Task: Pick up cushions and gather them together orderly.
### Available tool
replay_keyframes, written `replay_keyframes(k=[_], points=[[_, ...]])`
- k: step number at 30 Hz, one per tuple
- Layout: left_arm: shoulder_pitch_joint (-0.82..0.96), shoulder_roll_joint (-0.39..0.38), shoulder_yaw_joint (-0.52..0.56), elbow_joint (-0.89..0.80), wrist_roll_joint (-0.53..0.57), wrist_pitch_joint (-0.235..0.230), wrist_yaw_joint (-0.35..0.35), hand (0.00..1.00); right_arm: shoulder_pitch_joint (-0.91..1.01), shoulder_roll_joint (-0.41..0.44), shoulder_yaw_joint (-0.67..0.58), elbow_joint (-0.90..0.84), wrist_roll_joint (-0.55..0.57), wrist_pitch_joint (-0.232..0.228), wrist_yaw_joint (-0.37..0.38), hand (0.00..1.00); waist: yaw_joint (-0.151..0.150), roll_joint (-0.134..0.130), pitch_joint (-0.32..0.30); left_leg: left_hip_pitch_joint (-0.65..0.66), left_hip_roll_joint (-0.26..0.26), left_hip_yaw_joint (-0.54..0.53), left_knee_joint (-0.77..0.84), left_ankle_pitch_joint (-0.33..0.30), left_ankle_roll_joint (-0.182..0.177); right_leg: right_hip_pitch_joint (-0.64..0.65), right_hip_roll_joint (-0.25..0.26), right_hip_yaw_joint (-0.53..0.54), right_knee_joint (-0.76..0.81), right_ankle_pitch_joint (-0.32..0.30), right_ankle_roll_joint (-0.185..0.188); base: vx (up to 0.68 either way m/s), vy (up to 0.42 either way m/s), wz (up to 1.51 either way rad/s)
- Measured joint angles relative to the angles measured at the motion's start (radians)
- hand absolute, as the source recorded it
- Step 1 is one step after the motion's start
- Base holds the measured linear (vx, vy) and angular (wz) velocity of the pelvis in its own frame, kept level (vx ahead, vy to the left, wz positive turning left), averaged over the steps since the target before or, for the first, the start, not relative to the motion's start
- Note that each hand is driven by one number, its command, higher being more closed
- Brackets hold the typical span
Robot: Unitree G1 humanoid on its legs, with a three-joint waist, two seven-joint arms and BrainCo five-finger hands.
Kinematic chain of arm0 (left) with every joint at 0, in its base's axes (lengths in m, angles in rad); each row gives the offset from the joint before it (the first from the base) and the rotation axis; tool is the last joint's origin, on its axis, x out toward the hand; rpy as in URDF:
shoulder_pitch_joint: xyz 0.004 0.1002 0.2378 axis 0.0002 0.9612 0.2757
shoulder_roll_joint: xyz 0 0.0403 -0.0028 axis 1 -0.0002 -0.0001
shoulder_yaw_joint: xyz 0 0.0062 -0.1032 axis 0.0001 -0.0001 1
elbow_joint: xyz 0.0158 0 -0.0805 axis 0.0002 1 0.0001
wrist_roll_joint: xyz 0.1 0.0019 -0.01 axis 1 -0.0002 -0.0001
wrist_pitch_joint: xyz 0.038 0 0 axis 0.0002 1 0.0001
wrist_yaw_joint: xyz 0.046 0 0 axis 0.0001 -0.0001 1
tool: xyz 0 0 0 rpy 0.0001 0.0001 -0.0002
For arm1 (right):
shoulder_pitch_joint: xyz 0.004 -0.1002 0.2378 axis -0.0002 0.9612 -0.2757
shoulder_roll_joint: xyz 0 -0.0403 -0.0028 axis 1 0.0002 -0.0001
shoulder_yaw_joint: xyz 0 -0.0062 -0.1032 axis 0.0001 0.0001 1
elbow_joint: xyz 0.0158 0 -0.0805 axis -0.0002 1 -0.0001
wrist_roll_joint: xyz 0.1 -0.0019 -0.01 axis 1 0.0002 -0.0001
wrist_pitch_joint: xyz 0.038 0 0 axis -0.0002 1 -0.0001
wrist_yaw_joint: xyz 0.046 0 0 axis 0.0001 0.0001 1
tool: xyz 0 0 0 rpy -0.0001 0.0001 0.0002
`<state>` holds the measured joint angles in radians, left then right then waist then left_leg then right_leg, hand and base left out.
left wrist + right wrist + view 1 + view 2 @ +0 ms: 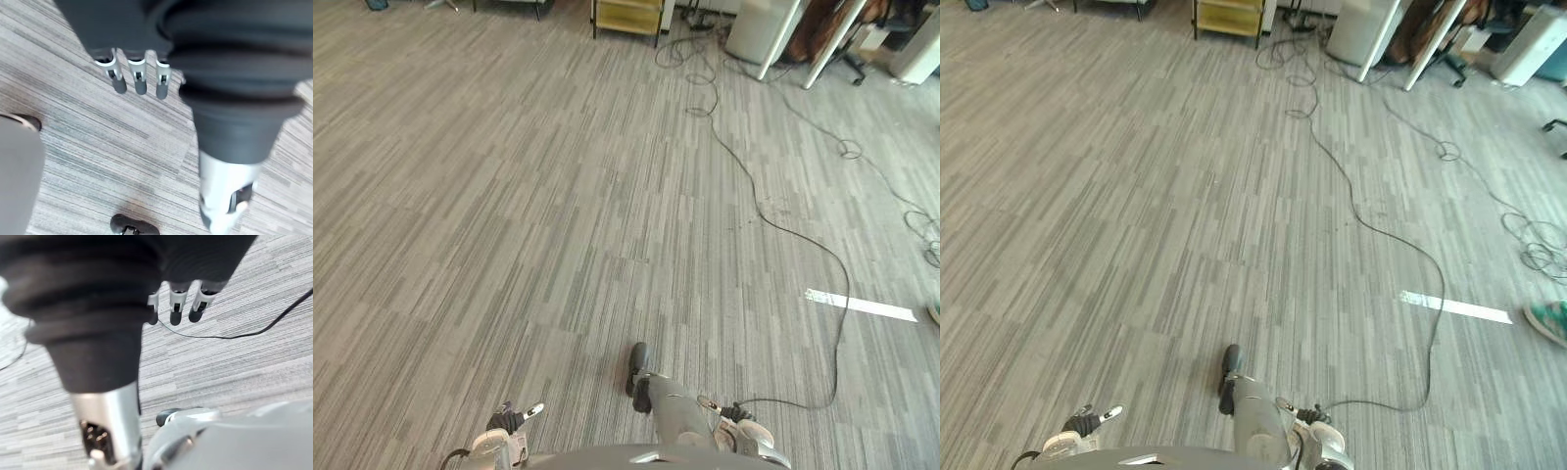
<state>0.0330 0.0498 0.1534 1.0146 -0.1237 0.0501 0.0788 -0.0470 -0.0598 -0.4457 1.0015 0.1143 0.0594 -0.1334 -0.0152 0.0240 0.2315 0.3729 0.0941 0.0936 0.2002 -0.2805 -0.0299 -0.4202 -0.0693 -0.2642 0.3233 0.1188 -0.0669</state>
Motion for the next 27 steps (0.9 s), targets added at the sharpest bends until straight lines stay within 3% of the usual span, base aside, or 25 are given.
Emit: replay_keyframes(k=[1,2,4,5,6,7,9,11,13,15,16,17,18,19,21,22,23,24,25,26,27], points=[[-0.005,-0.015,0.004,0.0,0.0,-0.003,0.001,0.0,-0.008,0.0,-0.019,0.005,0.001,0.006,0.0,0.0,0.0,0.012,0.013,0.002,-0.005,-0.024,-0.008,0.002,-0.003,0.007,-0.003,0.0,0.043,-0.041,-0.001,0.54,-0.302,0.08],[-0.003,-0.025,0.004,0.001,0.002,-0.007,0.0,0.0,-0.005,-0.005,-0.037,0.005,0.0,0.008,0.001,0.0,-0.001,0.034,0.013,-0.015,0.009,-0.039,0.018,0.06,-0.009,0.042,0.009,-0.019,0.067,-0.087,-0.001,0.44,-0.222,-0.03],[0.009,-0.025,0.004,-0.001,0.002,-0.007,0.001,0.0,0.01,-0.009,-0.036,-0.003,-0.002,0.01,0.0,0.0,0.004,0.042,0.01,-0.026,0.03,-0.044,0.126,0.122,-0.034,0.095,0.026,-0.025,0.074,-0.139,0.001,0.4,-0.165,0.09],[0.016,-0.033,0.008,-0.005,0.003,-0.008,0.001,0.0,0.028,-0.006,-0.028,-0.013,-0.002,0.009,0.0,0.0,0.0,0.051,0.005,-0.106,0.045,-0.07,0.313,0.214,-0.061,0.151,0.041,-0.034,0.045,-0.17,0.01,0.46,-0.149,0.19],[0.016,-0.042,0.023,-0.02,0.003,-0.008,0.001,0.0,0.043,-0.006,-0.024,-0.026,-0.002,0.01,-0.002,0.0,0.003,0.057,0.004,-0.208,0.072,-0.067,0.52,0.414,-0.114,0.228,0.06,-0.043,-0.023,-0.188,0.004,0.54,-0.121,0.11],[0.019,-0.04,0.022,-0.023,0.002,-0.009,0.0,0.0,0.049,-0.009,-0.012,-0.028,-0.002,0.01,-0.003,0.0,0.009,0.066,0.004,-0.261,0.098,-0.051,0.631,0.427,-0.124,0.269,0.074,-0.035,-0.061,-0.189,0.0,0.52,-0.086,-0.1],[0.016,-0.039,0.029,-0.046,-0.001,-0.014,0.0,0.0,0.052,-0.001,0.002,-0.033,0.0,0.011,-0.008,0.0,0.02,0.071,0.011,-0.402,0.156,0.05,0.865,0.246,-0.053,0.387,0.094,-0.007,-0.137,-0.211,0.002,0.47,-0.053,-0.21],[0.017,-0.039,0.025,-0.069,-0.003,-0.015,0.0,0.0,0.05,0.004,0.013,-0.03,0.006,0.013,-0.01,0.0,0.036,0.055,0.019,-0.479,0.156,0.11,0.876,0.15,-0.025,0.468,0.085,0.02,-0.184,-0.224,0.016,0.33,-0.01,-0.31],[0.02,-0.039,0.022,-0.099,-0.024,-0.018,0.0,0.0,0.039,0.006,0.012,0.007,0.005,0.015,-0.009,0.0,0.067,0.055,0.018,-0.571,0.147,0.191,0.738,0.059,-0.025,0.526,0.054,0.066,-0.207,-0.242,0.046,0.44,0.092,-0.78],[0.019,-0.038,0.023,-0.107,-0.03,-0.025,0.0,0.0,0.02,0.006,0.01,0.001,0.006,0.014,-0.009,0.0,0.075,0.055,0.017,-0.629,0.116,0.228,0.459,0.054,-0.025,0.556,0.012,0.105,-0.21,-0.272,0.091,0.43,0.171,-0.68],[0.021,-0.039,0.023,-0.109,-0.03,-0.025,0.001,0.0,0.028,0.007,0.01,-0.002,0.006,0.014,-0.009,0.0,0.075,0.055,0.017,-0.638,0.087,0.229,0.236,0.102,-0.035,0.583,-0.015,0.121,-0.216,-0.299,0.121,0.52,0.249,-0.41],[0.022,-0.042,0.025,-0.111,-0.03,-0.026,0.001,0.0,0.04,0.01,0.011,-0.005,0.006,0.014,-0.01,0.0,0.083,0.048,0.014,-0.63,0.06,0.229,0.102,0.256,-0.034,0.62,-0.045,0.143,-0.236,-0.324,0.143,0.56,0.27,-0.45],[0.022,-0.041,0.026,-0.111,-0.028,-0.026,0.002,0.0,0.048,0.013,0.014,-0.005,0.005,0.014,-0.01,0.0,0.096,0.039,0.003,-0.619,0.042,0.244,0.095,0.285,0.001,0.633,-0.057,0.151,-0.252,-0.337,0.141,0.86,0.305,-0.27],[0.019,-0.037,0.025,-0.11,-0.03,-0.029,0.001,0.0,0.049,0.021,0.023,-0.001,0.003,0.016,-0.008,0.0,0.098,0.027,-0.023,-0.663,0.031,0.255,0.192,0.199,0.041,0.644,-0.055,0.179,-0.285,-0.282,0.107,0.64,0.188,-0.14],[0.014,-0.031,0.053,-0.109,-0.032,-0.03,0.001,0.0,0.038,0.028,0.022,0.0,-0.001,0.016,-0.009,0.0,0.11,0.026,-0.022,-0.675,0.057,0.267,0.288,0.153,0.074,0.681,-0.051,0.176,-0.322,-0.206,0.11,0.61,0.193,-0.09],[0.009,-0.021,0.088,-0.106,-0.032,-0.032,-0.001,0.0,0.029,0.046,0.021,0.0,-0.004,0.015,-0.009,0.0,0.121,0.013,-0.01,-0.708,0.087,0.27,0.458,0.146,0.078,0.734,-0.066,0.196,-0.33,-0.143,0.126,0.63,0.276,-0.06],[0.023,-0.005,0.098,-0.091,-0.027,-0.03,0.003,0.0,0.056,0.058,0.024,0.0,-0.005,0.014,-0.007,0.0,0.124,-0.021,-0.059,-0.697,0.036,0.231,0.326,0.119,0.081,0.743,-0.096,0.211,-0.291,-0.151,0.163,0.46,0.232,-0.06],[0.046,-0.009,0.084,-0.088,-0.027,-0.028,0.003,0.0,0.068,0.047,0.039,0.0,-0.004,0.012,-0.006,0.0,0.122,-0.001,-0.083,-0.687,0.04,0.213,0.261,0.145,0.088,0.721,-0.08,0.209,-0.23,-0.163,0.192,0.4,0.207,0.15],[0.058,0.018,0.072,-0.052,-0.028,-0.025,0.001,0.0,0.075,0.051,0.053,0.008,-0.006,0.009,-0.001,0.0,0.103,-0.042,-0.103,-0.656,-0.015,0.218,0.275,0.084,0.096,0.655,-0.141,0.223,-0.02,-0.21,0.251,0.44,0.175,0.27],[0.056,0.037,0.052,-0.031,-0.021,-0.015,0.003,0.0,0.07,0.044,0.052,0.029,-0.007,0.013,0.0,0.0,0.094,-0.056,-0.11,-0.617,-0.049,0.223,0.253,0.062,0.099,0.544,-0.166,0.291,0.227,-0.163,0.318,0.53,0.188,0.34],[0.056,0.043,0.038,-0.02,-0.018,-0.009,0.003,0.0,0.069,0.043,0.052,0.037,-0.008,0.013,0.0,0.0,0.093,-0.058,-0.102,-0.589,-0.06,0.225,0.242,0.049,0.1,0.489,-0.166,0.325,0.35,-0.116,0.357,0.36,0.106,0.15]])
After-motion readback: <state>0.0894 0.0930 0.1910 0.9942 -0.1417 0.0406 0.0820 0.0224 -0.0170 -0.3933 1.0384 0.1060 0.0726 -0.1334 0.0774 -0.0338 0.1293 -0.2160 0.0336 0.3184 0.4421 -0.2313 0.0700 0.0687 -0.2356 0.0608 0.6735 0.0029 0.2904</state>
